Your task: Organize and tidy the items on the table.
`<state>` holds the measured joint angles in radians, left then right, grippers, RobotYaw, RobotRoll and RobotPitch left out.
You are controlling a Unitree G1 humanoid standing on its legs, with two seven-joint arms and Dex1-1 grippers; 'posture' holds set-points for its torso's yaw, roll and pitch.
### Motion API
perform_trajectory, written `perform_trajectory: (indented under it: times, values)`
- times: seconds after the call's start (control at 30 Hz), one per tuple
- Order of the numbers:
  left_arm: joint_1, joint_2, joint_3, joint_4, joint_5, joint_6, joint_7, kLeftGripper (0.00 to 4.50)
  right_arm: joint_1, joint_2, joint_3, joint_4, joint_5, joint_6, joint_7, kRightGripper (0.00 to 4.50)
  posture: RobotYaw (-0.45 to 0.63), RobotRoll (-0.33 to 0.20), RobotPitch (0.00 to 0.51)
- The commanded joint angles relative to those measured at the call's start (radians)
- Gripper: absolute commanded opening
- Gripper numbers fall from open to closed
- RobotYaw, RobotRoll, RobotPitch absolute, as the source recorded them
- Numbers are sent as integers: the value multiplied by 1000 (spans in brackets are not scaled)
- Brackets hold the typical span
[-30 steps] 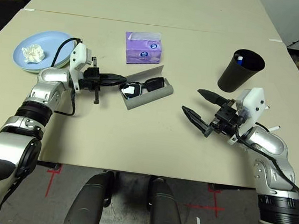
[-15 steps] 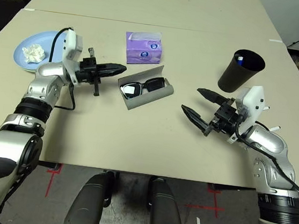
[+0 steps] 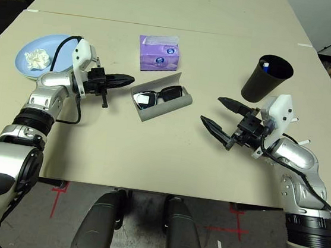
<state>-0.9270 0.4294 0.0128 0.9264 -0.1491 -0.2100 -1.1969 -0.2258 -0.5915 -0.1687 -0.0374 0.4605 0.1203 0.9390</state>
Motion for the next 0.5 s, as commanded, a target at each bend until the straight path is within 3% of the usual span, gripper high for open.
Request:
perform_trajectory:
  times: [0.03,0.5]
  values:
    - [-2,-1,-23,26,30,-12,4,33,4,-12,-3,-15,4,5,8,4500,91,0,217]
    - [18,-23,-42,-10,25,4,-45,33,4,-14,-6,-12,1,-2,8,4500,85,0,218]
